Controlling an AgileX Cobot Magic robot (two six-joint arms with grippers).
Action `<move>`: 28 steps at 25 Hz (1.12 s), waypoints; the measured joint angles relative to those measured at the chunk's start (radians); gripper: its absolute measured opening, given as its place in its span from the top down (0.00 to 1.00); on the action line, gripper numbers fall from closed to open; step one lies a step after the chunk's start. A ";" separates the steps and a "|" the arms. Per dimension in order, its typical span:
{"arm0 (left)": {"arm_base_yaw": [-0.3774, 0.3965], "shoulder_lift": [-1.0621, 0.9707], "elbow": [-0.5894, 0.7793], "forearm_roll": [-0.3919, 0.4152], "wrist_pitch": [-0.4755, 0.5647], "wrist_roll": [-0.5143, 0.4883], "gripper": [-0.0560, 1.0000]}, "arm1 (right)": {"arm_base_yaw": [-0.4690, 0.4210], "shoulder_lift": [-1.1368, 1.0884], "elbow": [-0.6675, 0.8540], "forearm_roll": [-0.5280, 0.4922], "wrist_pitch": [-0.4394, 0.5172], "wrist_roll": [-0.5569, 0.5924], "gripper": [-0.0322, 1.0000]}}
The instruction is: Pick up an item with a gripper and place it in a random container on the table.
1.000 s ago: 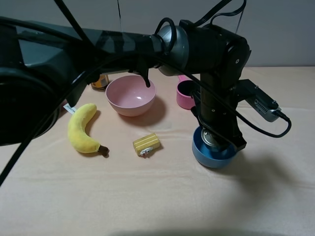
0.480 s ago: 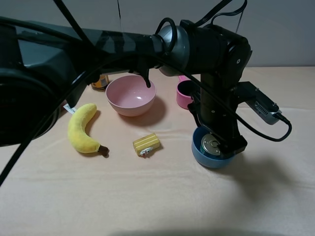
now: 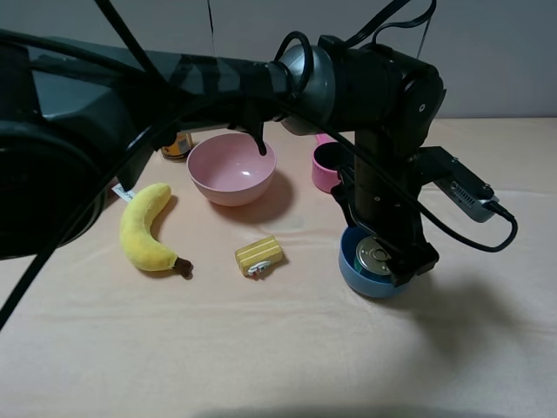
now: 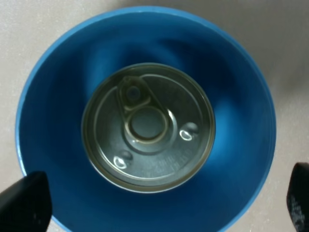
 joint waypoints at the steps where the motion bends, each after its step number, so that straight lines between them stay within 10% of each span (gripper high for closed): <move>1: 0.000 0.000 0.000 0.000 0.000 0.000 0.01 | 0.000 0.000 0.000 0.000 0.000 0.000 0.30; 28: 0.000 -0.040 -0.255 0.043 0.189 -0.013 0.01 | 0.000 0.000 0.000 0.000 0.000 0.000 0.30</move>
